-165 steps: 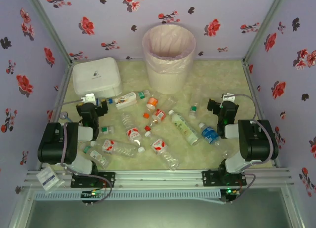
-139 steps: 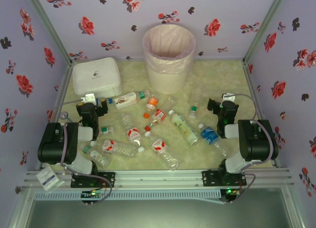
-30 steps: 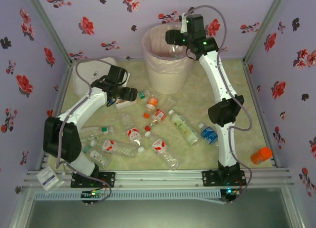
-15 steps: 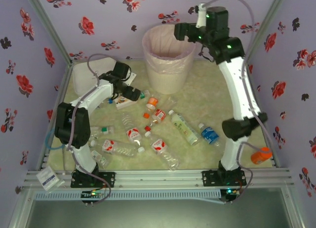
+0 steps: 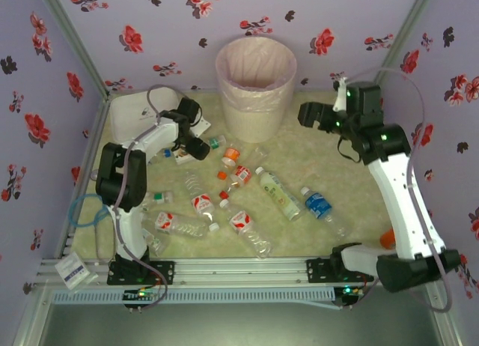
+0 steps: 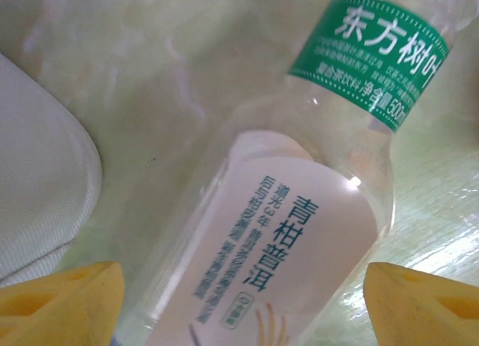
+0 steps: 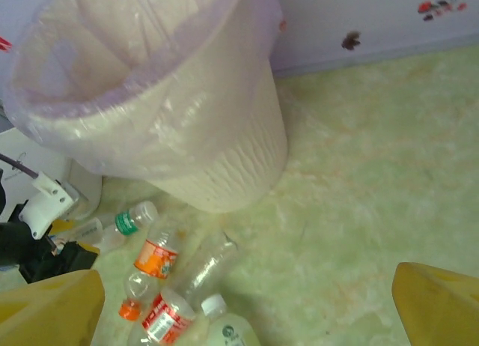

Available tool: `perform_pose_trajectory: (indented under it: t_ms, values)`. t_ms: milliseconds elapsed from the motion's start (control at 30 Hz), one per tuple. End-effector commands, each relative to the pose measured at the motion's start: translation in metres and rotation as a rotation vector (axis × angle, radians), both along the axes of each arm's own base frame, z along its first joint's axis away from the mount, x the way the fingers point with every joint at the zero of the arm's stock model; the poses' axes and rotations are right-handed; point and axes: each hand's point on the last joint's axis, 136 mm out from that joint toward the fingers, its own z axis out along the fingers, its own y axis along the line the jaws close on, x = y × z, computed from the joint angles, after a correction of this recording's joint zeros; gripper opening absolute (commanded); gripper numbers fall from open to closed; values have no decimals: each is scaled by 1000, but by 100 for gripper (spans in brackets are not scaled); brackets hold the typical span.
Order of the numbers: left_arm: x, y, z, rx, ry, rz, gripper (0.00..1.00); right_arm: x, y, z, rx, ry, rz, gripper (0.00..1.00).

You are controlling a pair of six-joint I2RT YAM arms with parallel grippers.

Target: Put the plastic bottles in the bin

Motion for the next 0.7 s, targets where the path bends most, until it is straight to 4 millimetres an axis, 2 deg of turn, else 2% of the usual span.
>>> perform_pose_trajectory:
  t_ms: [0, 200, 300, 400, 533, 667]
  values:
    - [2, 5, -6, 35, 22, -24, 79, -23, -8, -7, 43, 12, -31, 99]
    - [6, 4, -14, 36, 24, -4, 67, -49, -15, -47, 47, 95, -50, 99]
    - [10, 3, -14, 34, 19, 10, 59, -53, -7, -53, 114, 91, -32, 99]
    - [14, 5, -6, 40, -4, 25, 54, -52, 6, -56, 203, 84, -1, 99]
    - [20, 13, 22, 62, -79, 56, 49, -49, 18, -54, 277, 69, 34, 99]
    - [20, 22, 72, 58, -180, 118, 46, -44, 40, -37, 356, 4, 103, 97]
